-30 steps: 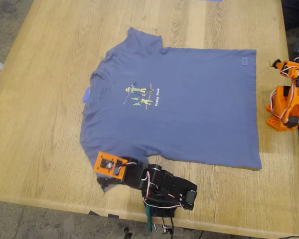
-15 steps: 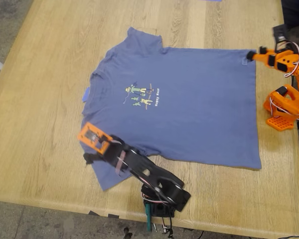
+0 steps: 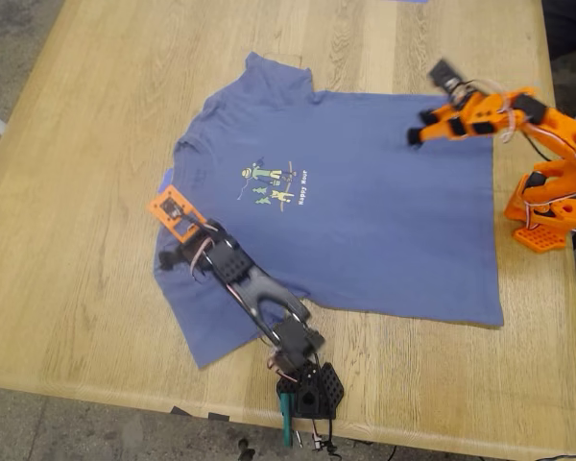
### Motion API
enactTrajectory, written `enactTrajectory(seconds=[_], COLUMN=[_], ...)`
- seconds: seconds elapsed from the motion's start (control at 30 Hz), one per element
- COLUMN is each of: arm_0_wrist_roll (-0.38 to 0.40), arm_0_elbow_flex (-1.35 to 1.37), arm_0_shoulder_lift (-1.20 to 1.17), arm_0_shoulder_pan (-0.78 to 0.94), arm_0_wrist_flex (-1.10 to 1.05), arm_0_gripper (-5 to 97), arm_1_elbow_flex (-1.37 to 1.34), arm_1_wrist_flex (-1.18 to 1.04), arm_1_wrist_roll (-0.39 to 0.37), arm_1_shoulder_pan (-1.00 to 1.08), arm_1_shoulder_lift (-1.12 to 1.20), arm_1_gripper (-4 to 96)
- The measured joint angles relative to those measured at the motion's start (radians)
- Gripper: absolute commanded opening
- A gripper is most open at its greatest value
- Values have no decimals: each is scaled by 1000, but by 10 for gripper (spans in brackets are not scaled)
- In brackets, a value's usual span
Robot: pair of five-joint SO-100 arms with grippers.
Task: Fold a T-shirt
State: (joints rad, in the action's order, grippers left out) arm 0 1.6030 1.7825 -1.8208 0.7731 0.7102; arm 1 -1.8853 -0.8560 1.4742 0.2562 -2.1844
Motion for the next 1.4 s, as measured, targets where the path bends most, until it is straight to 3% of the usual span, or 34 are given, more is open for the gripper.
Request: enactTrajectory(seconds=[0.17, 0.43, 0.67, 0.97, 1.07, 1.17, 1.4], arm_0_wrist_roll=[-29, -41, -54, -54, -54, -40, 11], arm_0_elbow_flex=[-173, -597, -989, -1331, -1614, -1931, -2056], arm_0_shoulder_lift=[278, 736, 1058, 1324, 1497, 1683, 1721], arm_0_shoulder_pan=[-6, -18, -38, -12, -9, -9, -15], arm_0_wrist_flex=[-87, -160, -140, -57, 64, 201, 311], arm_0_gripper=[452, 455, 463, 452, 399, 277, 42], arm_1_elbow_flex=[94, 445, 870, 1213, 1471, 1835, 1944], arm_1_wrist_flex=[120, 130, 60, -72, -193, -371, -376], arm_1_wrist_roll=[-3, -3, -6, -25, -40, -46, -46], arm_1_shoulder_pan=[-51, -81, -146, -233, -270, -308, -313], arm_1_shoulder_lift=[227, 543, 862, 1108, 1276, 1499, 1580], arm_1_gripper=[258, 253, 251, 241, 240, 239, 238])
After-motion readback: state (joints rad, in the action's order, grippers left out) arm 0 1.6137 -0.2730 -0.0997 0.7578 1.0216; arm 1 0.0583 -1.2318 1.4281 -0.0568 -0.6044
